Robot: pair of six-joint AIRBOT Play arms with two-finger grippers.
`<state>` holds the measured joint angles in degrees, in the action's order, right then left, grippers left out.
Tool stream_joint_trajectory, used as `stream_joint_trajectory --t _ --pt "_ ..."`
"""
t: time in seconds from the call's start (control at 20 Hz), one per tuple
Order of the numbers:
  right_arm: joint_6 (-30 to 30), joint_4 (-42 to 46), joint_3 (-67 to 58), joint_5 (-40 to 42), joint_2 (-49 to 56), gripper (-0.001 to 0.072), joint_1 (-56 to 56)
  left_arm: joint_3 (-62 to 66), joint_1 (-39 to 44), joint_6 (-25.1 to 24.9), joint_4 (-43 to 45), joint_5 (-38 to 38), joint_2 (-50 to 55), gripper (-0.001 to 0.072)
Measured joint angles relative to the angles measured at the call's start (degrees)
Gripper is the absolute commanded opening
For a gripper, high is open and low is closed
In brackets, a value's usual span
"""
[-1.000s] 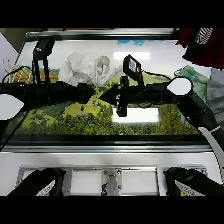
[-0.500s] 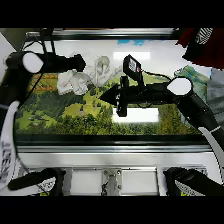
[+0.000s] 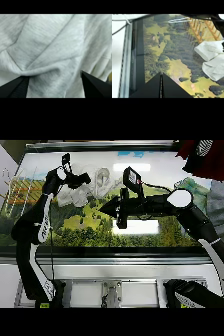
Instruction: Fold the clothes and pants, and hang the long-sleeved shirts on hangers.
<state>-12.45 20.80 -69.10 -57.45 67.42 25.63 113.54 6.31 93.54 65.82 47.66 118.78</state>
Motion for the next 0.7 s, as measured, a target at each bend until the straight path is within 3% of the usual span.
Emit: stream_joint_trajectory --t 0.1,0.15,0.25,0.45,0.7 --pt "0.0 0.0 0.0 0.0 0.0 0.0028 0.0 2.0 -0.1 0.0 -1.9 -1.2 3.3 0.0708" --pt "0.0 0.0 0.0 0.0 0.0 0.0027 0.0 2.2 0.0 0.1 -2.5 -2.0 4.3 0.0564" --pt "0.0 0.0 0.0 0.0 0.0 0.0027 0.0 2.0 0.3 0.4 -3.4 -2.8 5.5 0.0018" --pt "0.0 0.0 0.0 0.0 0.1 0.0027 0.0 3.2 0.4 1.5 -4.0 3.0 4.5 0.0023" --pt "0.0 0.0 0.0 0.0 0.3 0.0028 0.0 -0.4 -0.5 -1.6 -4.0 8.3 -8.5 0.0023"
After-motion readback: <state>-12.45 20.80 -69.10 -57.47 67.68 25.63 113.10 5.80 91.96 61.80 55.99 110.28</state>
